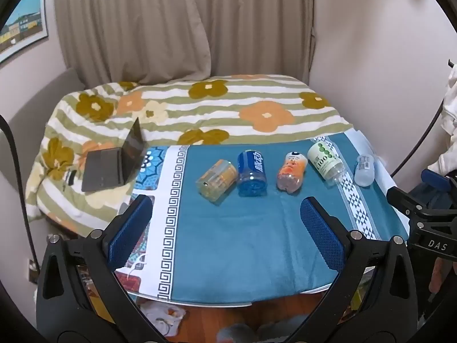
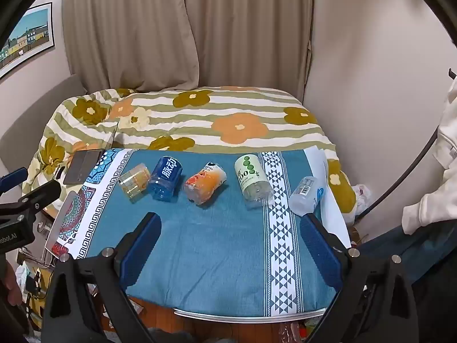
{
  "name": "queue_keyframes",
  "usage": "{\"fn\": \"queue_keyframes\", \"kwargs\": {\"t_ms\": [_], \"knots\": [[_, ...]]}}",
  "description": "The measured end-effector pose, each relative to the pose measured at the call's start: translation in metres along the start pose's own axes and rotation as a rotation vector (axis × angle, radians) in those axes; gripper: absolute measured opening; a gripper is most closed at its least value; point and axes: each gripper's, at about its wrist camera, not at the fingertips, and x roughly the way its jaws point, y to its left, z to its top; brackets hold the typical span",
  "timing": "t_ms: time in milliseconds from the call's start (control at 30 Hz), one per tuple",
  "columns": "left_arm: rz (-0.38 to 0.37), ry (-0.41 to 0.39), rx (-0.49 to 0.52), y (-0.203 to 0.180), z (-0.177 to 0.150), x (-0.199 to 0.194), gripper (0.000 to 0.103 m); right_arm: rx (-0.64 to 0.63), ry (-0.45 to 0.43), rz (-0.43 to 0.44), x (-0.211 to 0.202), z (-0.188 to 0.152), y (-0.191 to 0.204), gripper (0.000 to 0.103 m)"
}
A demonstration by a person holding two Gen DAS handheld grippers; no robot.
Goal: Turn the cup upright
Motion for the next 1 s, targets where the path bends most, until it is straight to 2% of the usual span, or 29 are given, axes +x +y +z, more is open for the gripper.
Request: {"fn": "queue_keyframes", "kwargs": {"t_ms": [33,367,1000], "knots": [[0.001,0.021,-0.003,0.0003,0.0015,0.0021,0.103,0.001,-0.002,0.000,0.0001,-0.0001,0.0002,0.097],[-0.004,0.016,-0.014,-0.0007,0.0091,0.0026,0.103,0.000,0.000,0.004,-0.0010,-0.0008,0.0026,0.097],[-0.012,0.018,-0.010,0.0021,0.0022,0.0085,0.103,-0.006,0.008,-0.002,0.0067,-0.0011,0.0043,0.097]]}}
